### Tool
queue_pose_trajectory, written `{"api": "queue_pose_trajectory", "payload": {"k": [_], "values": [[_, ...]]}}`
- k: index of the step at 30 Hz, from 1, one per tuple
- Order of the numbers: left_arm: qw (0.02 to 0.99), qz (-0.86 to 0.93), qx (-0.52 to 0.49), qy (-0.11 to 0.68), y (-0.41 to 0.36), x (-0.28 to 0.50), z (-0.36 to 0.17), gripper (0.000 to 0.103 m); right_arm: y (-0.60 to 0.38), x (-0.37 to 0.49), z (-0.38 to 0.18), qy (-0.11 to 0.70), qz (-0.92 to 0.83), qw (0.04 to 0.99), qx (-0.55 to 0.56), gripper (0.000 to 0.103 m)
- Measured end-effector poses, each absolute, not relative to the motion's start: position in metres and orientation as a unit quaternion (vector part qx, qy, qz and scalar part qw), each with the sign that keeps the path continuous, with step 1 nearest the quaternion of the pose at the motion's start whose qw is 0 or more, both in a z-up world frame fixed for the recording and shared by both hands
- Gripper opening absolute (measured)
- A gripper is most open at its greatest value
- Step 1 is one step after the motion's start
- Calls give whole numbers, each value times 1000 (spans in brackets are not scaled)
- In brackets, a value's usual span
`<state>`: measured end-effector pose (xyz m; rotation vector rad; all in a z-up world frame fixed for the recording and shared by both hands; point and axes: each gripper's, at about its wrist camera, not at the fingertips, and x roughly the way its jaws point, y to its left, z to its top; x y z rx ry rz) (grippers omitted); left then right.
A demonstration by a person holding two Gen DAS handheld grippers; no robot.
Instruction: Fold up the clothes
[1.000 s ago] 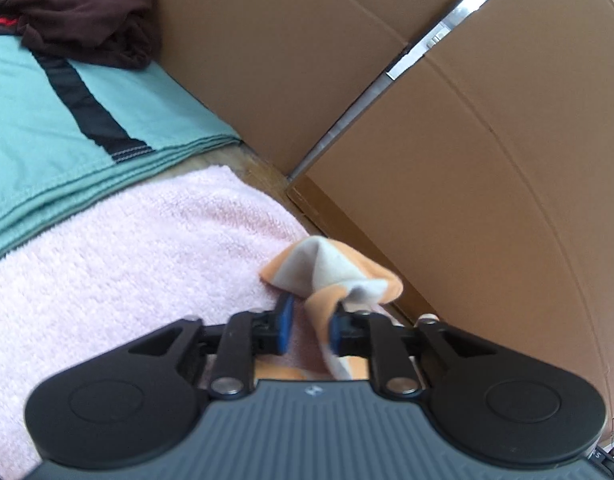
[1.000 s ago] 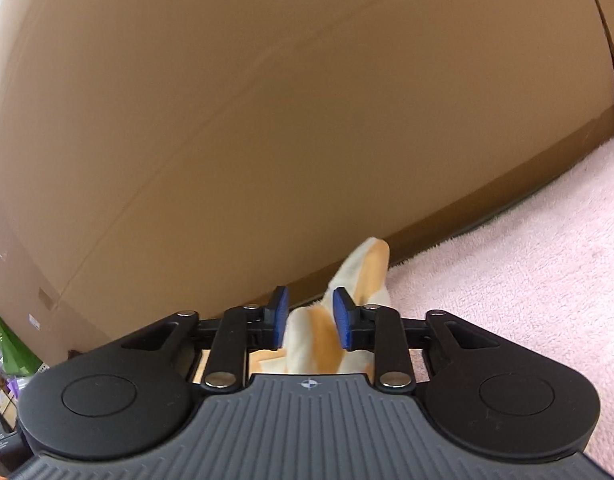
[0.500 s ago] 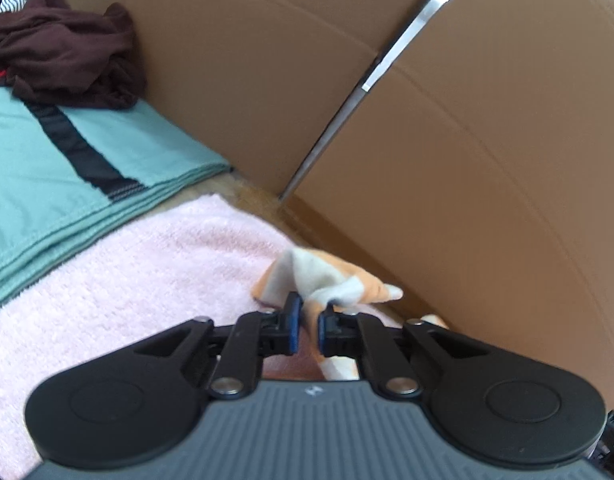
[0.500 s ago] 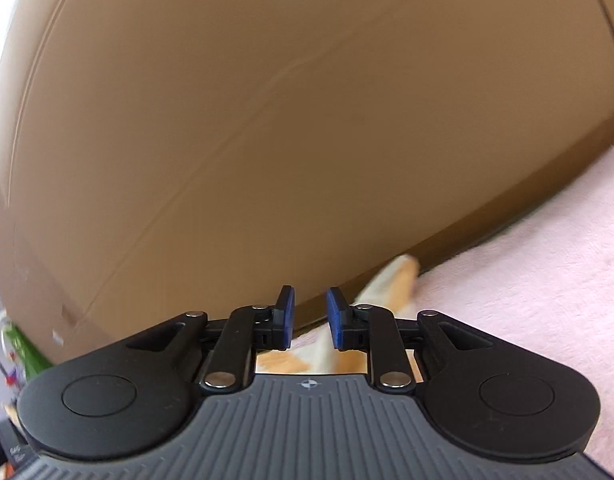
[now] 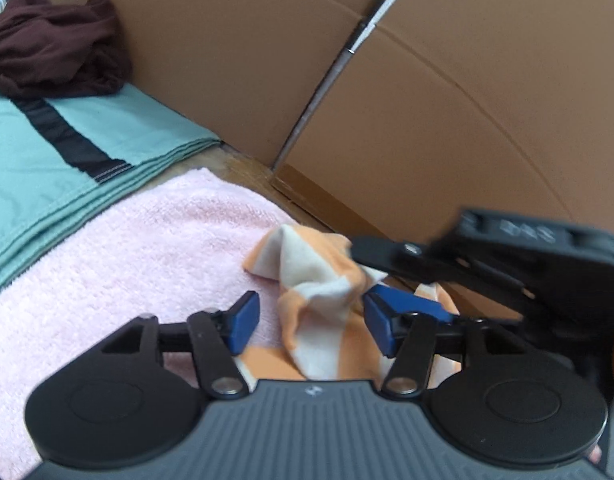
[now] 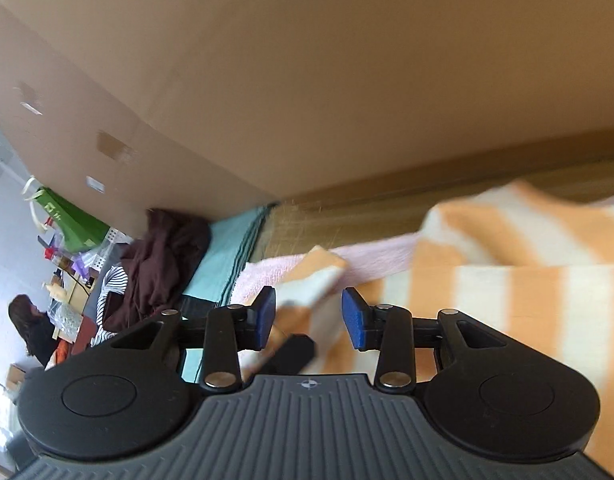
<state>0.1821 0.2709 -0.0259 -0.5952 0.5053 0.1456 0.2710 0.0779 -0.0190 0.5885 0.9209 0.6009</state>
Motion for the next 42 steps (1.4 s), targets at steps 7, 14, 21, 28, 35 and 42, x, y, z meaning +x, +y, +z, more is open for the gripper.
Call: {"api": "queue_pose_trajectory", "payload": {"k": [7,14,21,28,35,42], "values": [[922,47,-295,247,268,183,-25,55,40,288,1,392,263,841,264,7],[935,1,-256,245,248,191,-22,14,1,254,58,325,274,860,283,7],[948,-41,-187,253,200,188,13,53,-69,195,102,227,260,886,310,7],[953,-54,-95,283,125,194,13,62,-135,154,109,179,223,892,349,6],[950,-42,-88,298,97,196,2,62,-177,119,102,144,211,885,390,6],[948,-21,-77,309,80,205,-12,67,-211,76,87,108,218,862,444,7]]}}
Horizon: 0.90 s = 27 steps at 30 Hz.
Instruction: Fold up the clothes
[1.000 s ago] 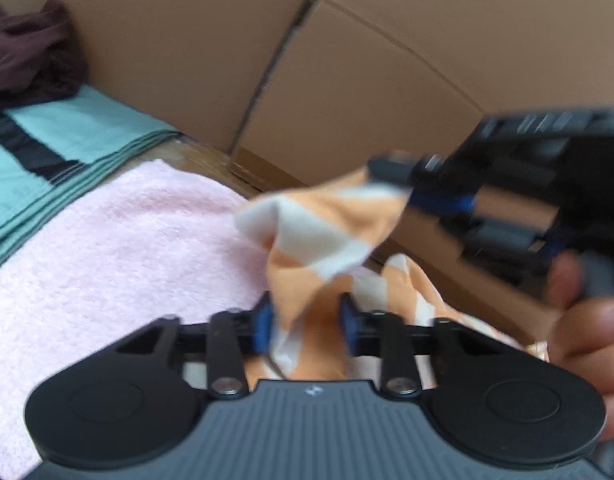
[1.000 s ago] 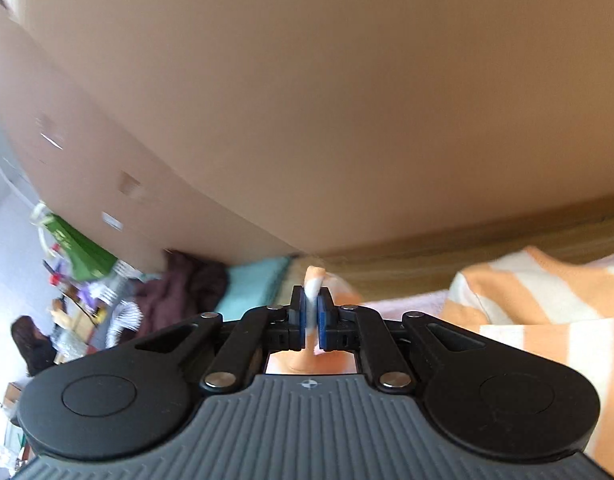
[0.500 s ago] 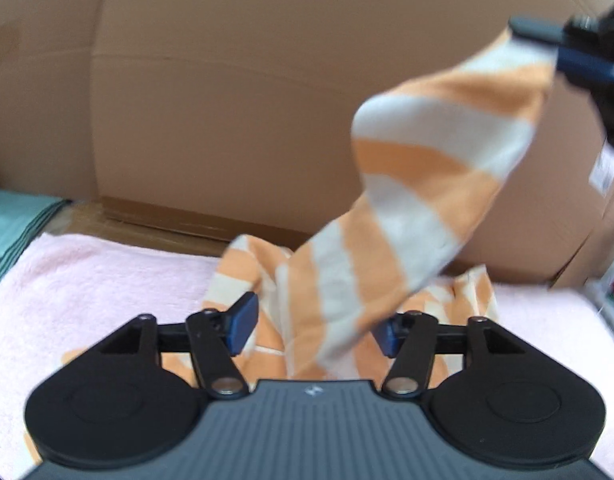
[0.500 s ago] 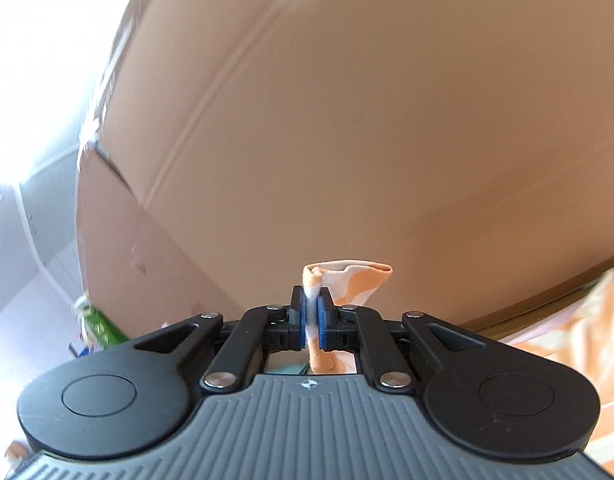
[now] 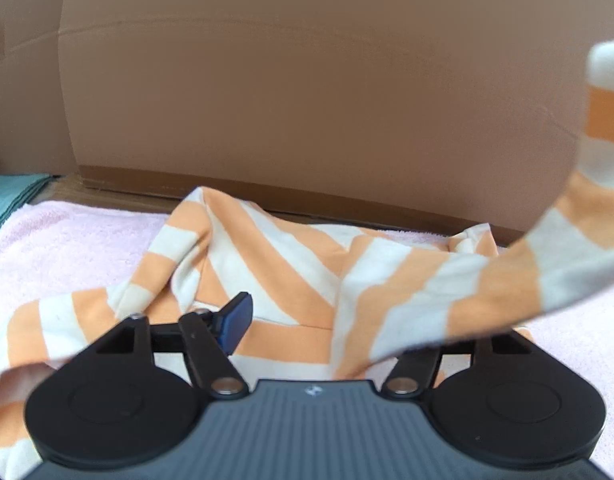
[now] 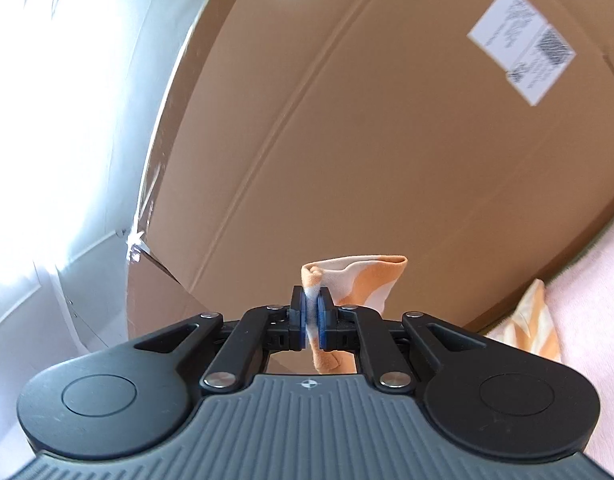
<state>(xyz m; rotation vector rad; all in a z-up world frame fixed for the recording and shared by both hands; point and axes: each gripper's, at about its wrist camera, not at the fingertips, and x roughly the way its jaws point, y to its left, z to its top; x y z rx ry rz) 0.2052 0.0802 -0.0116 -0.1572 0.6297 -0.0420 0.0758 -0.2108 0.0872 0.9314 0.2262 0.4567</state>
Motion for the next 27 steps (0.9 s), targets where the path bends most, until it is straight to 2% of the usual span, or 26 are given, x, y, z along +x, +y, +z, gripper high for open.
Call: {"api": "queue_pose_trajectory", "payload": {"k": [6,7,9,11,16,19,22,27], "values": [[947,-25,-72,313,79,206,-16,67,-207,46,69,95,209,857,461,7],[947,-26,-70,311,79,205,-16,64,-196,44,70,91,201,859,463,7],[949,-33,-65,308,80,206,-17,46,-196,29,66,86,190,863,460,7],[948,-58,-61,308,77,203,-14,22,-196,15,63,82,179,868,456,7],[954,-103,-11,281,64,186,-4,13,-194,-17,61,83,160,882,435,7],[954,-115,21,277,57,178,0,14,-190,-31,58,99,165,884,425,7],[954,-101,60,274,54,176,-1,32,-183,-42,49,123,182,880,422,7],[953,-116,68,272,61,175,-3,35,-171,-65,42,145,182,891,389,7]]}}
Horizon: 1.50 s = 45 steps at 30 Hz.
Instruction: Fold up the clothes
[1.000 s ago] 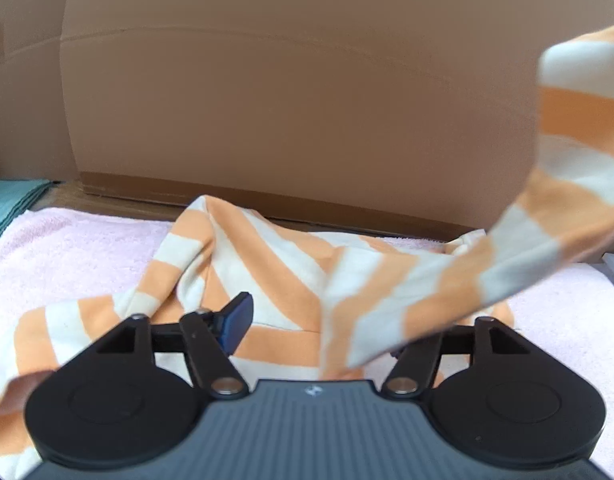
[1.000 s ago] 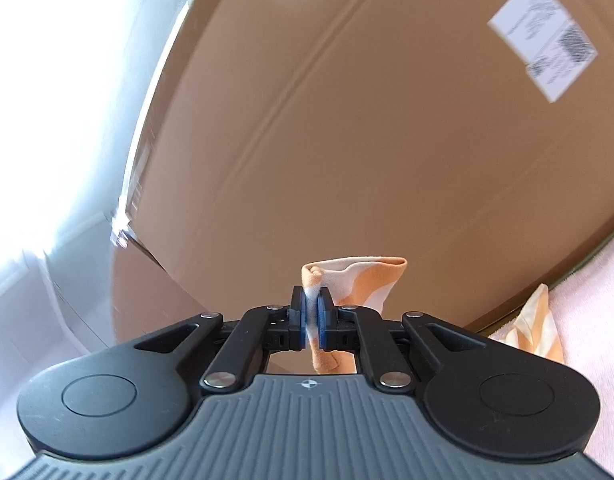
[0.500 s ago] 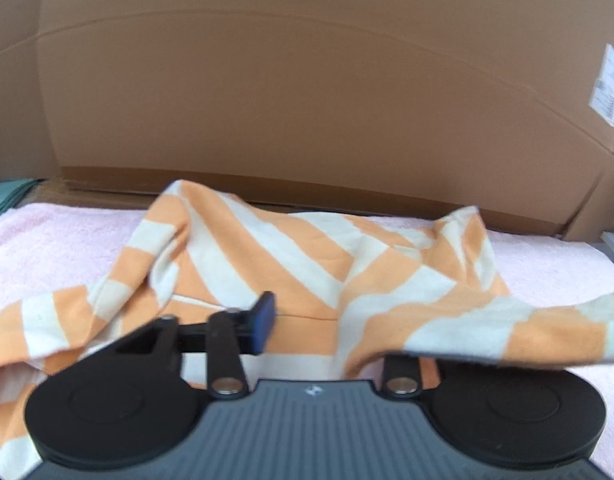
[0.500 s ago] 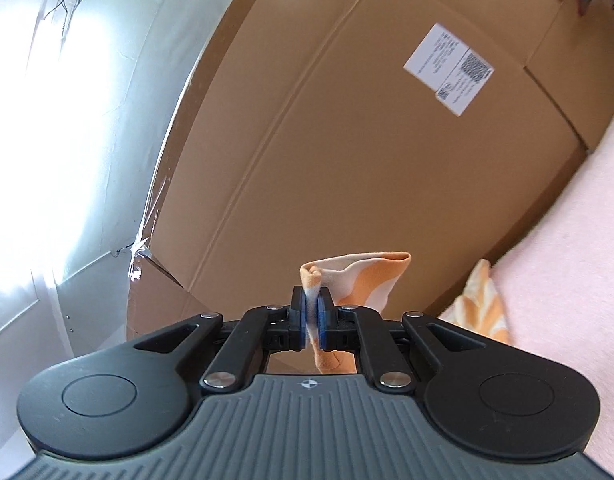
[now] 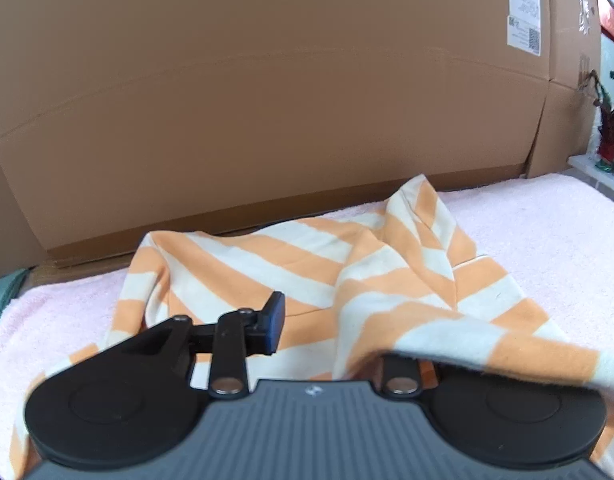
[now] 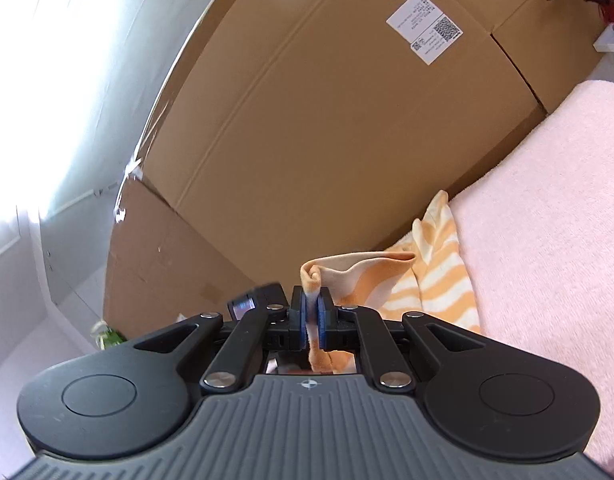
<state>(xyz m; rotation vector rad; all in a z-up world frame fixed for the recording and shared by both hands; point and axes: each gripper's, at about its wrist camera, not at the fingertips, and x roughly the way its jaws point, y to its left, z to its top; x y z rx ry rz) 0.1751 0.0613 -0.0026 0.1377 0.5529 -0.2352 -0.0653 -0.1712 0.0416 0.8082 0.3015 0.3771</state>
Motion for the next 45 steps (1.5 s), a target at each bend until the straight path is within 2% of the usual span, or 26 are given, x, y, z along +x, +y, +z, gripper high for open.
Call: {"api": "queue_pose_trajectory", "payload": {"k": [2,6,7,9,11,14,18,19,20,23,25,28,30,34,40,44,45], "values": [[951,-112,73,278,63,175,-5,56,-167,-75,41,143,185,899,370,7],[943,-118,100,296,65,171,-10,69,-150,-91,36,147,187,919,313,7],[940,-120,113,300,65,169,-11,75,-145,-93,34,153,188,923,299,7],[935,-127,146,297,66,161,-10,78,-137,-98,27,166,190,930,269,7],[929,-139,174,296,70,152,-7,86,-129,-102,20,182,196,935,234,7],[924,-146,210,286,80,132,-1,87,-118,-104,10,212,218,934,185,8],[922,-146,238,268,101,92,7,87,-109,-106,0,271,280,913,120,17],[924,-151,225,270,107,80,10,86,-109,-109,-2,287,304,902,105,23],[926,-159,204,275,114,68,13,85,-111,-114,-3,293,331,892,94,23],[920,-221,80,313,131,36,17,85,-135,-128,5,244,371,888,115,25],[910,-252,-1,329,134,20,13,83,-157,-125,8,213,352,897,164,32],[895,-282,-88,333,128,-1,3,80,-169,-103,3,228,261,923,169,30],[892,-294,-111,326,119,-11,-3,80,-161,-94,-5,239,232,935,124,26],[884,-284,-137,346,109,-8,-16,81,-147,-79,-17,249,225,939,75,26],[880,-294,-146,344,101,-6,-20,93,-151,-78,-26,258,218,938,80,28],[880,-290,-158,341,97,0,-21,91,-159,-79,-33,265,224,931,112,29],[881,-288,-159,339,95,1,-21,88,-159,-80,-33,262,228,931,113,22]]}}
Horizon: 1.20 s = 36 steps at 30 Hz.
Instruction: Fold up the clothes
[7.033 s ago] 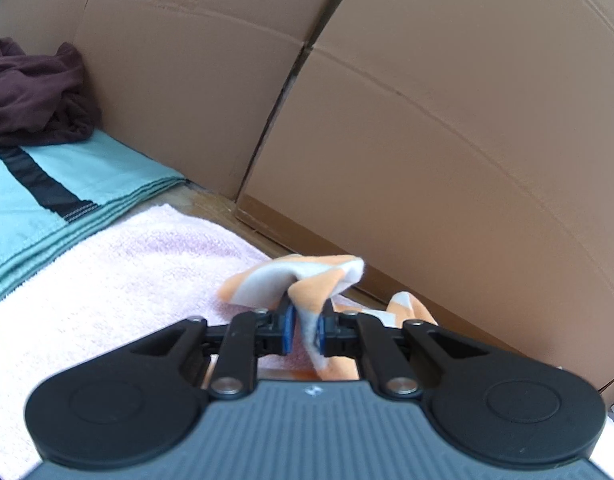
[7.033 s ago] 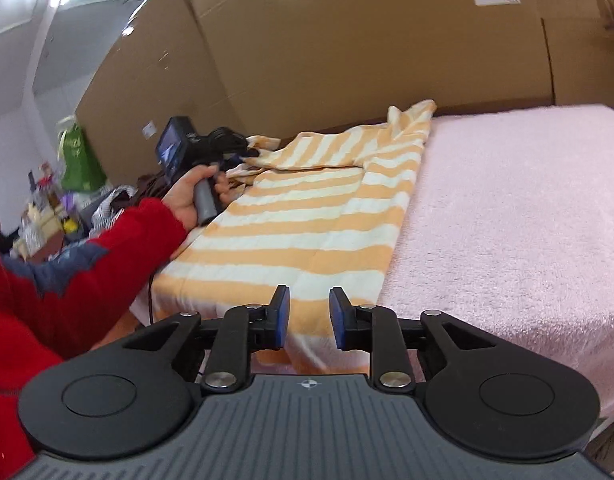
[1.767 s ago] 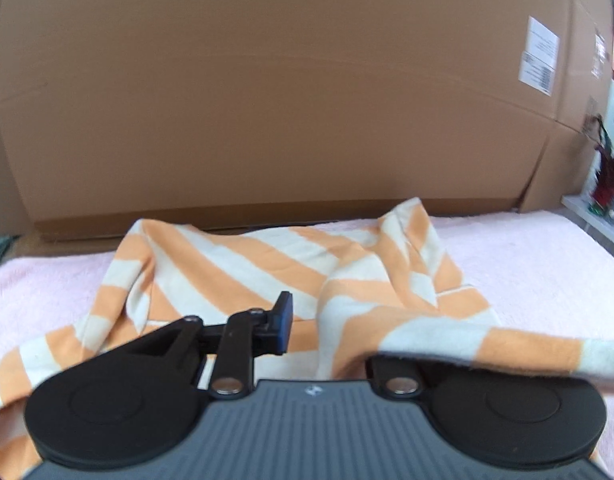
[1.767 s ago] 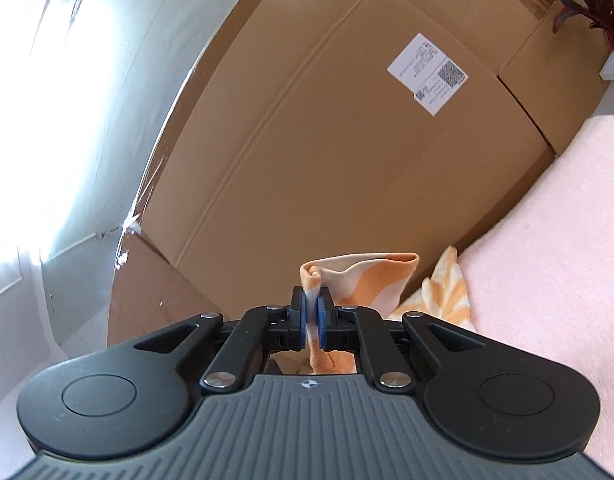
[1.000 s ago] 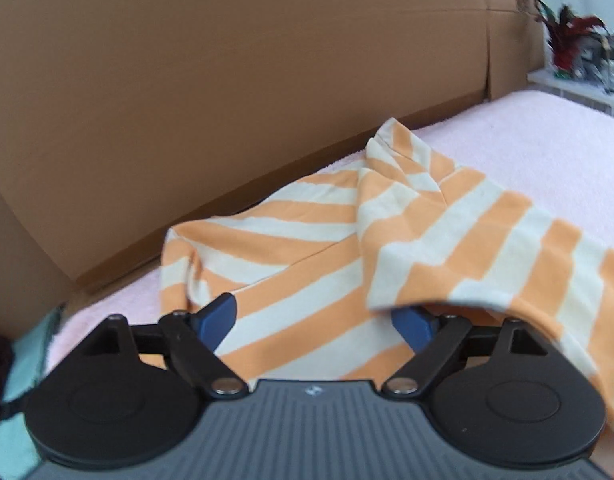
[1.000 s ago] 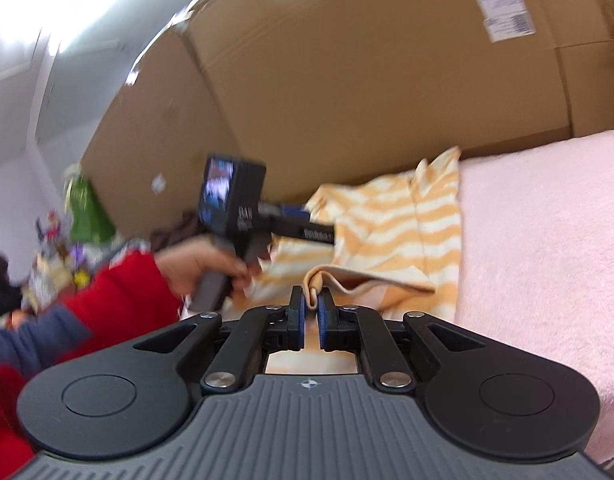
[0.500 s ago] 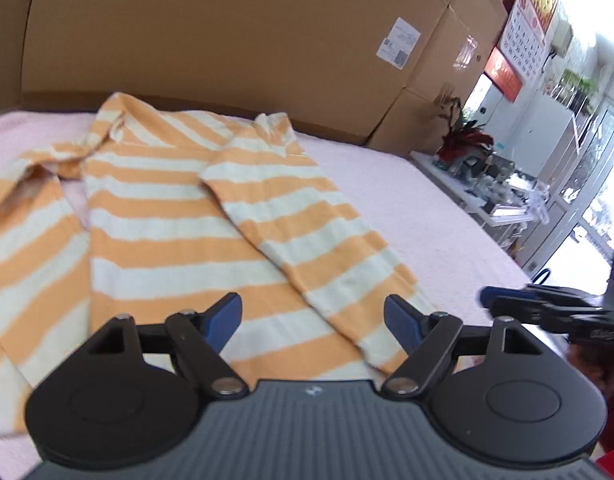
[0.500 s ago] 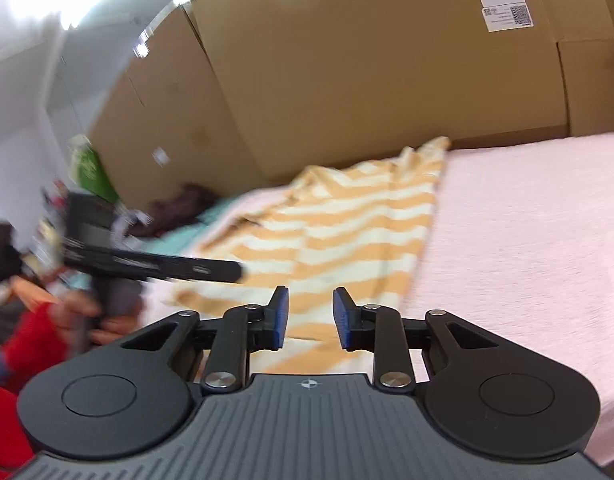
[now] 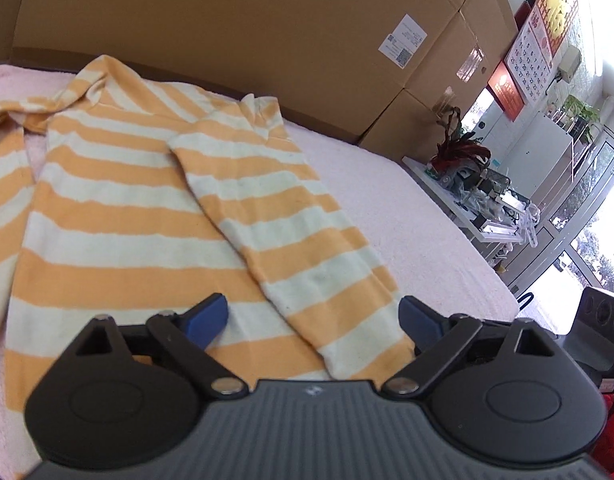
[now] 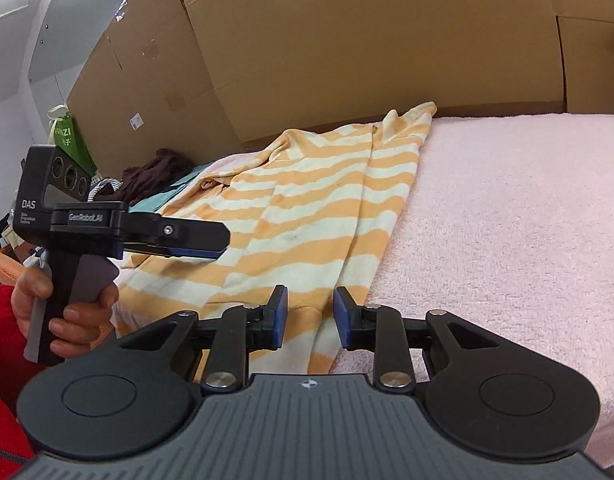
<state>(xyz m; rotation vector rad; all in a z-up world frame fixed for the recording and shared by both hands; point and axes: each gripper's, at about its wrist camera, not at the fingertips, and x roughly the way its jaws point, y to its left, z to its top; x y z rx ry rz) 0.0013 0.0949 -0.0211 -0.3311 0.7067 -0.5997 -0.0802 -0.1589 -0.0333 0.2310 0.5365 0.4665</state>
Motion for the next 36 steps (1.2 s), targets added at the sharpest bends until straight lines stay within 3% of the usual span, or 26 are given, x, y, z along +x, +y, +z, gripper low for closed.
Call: {"api": "queue_pose_trajectory", "payload": {"k": [2,3,8,17,18,21,23,27,30,32,35,36], "values": [[882,-287,-159,338,89,4,-21,67,-157,-82,-33,252,234,933,105,11],[882,-287,-158,338,87,5,-22,62,-156,-83,-33,248,233,935,102,9],[873,-294,-197,335,92,11,-21,22,-170,-86,-27,237,251,925,161,8],[865,-293,-212,347,95,9,-23,22,-173,-109,-29,251,277,905,201,9],[864,-290,-215,351,96,10,-25,22,-170,-107,-34,262,270,905,197,14],[862,-288,-224,352,99,13,-26,34,-170,-109,-36,272,265,907,184,16],[870,-277,-217,346,99,15,-24,49,-169,-110,-35,277,271,906,168,17],[879,-257,-213,342,100,29,-25,42,-166,-112,-39,287,279,904,152,10],[885,-252,-197,338,98,40,-22,40,-165,-112,-42,291,283,902,146,10],[896,-241,-174,330,98,48,-18,45,-166,-108,-38,306,301,895,122,16],[915,-214,-134,314,98,67,-13,70,-173,-102,-16,268,295,914,67,24],[920,-204,-122,310,98,74,-13,70,-178,-96,-7,252,290,921,68,31]]}}
